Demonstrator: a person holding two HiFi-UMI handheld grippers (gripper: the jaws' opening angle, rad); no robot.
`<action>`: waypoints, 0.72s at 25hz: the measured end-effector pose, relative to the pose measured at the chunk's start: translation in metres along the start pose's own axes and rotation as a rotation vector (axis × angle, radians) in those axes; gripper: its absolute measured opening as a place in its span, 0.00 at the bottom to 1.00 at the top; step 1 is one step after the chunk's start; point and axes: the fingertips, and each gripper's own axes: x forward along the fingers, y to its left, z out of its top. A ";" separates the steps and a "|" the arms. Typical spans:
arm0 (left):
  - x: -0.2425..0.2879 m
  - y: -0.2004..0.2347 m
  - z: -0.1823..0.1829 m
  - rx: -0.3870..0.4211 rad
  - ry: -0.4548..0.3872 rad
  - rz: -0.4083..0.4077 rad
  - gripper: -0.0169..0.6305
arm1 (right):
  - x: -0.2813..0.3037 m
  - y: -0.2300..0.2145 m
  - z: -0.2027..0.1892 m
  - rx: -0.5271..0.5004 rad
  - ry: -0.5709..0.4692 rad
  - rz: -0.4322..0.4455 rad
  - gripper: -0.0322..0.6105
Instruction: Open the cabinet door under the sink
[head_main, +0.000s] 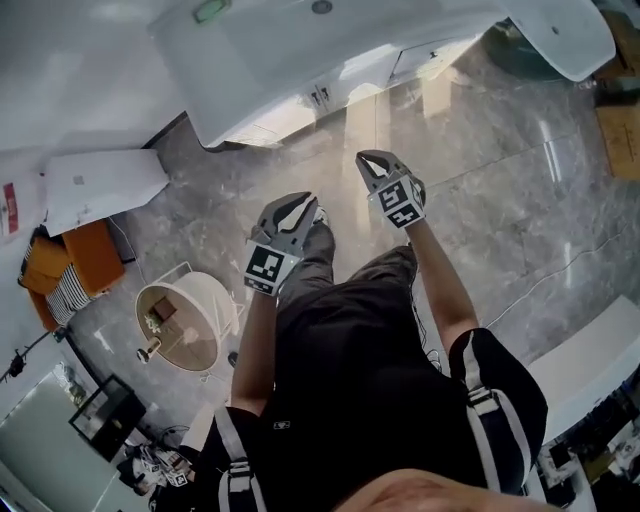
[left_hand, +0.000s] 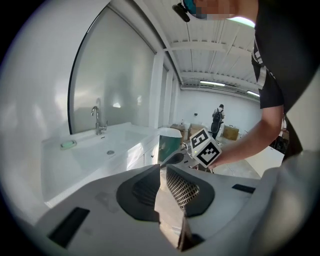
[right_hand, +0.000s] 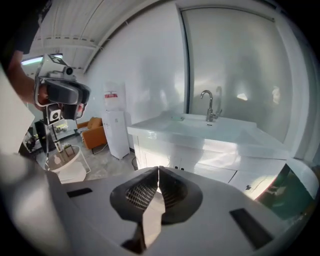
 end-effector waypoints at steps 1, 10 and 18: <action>0.001 0.007 -0.009 -0.010 0.003 -0.008 0.10 | 0.016 -0.001 -0.004 0.015 0.006 -0.013 0.14; 0.023 0.054 -0.082 -0.113 -0.022 0.002 0.10 | 0.139 -0.041 -0.052 0.139 0.020 -0.179 0.15; 0.053 0.065 -0.130 -0.122 0.000 -0.056 0.10 | 0.232 -0.085 -0.088 0.205 0.042 -0.278 0.20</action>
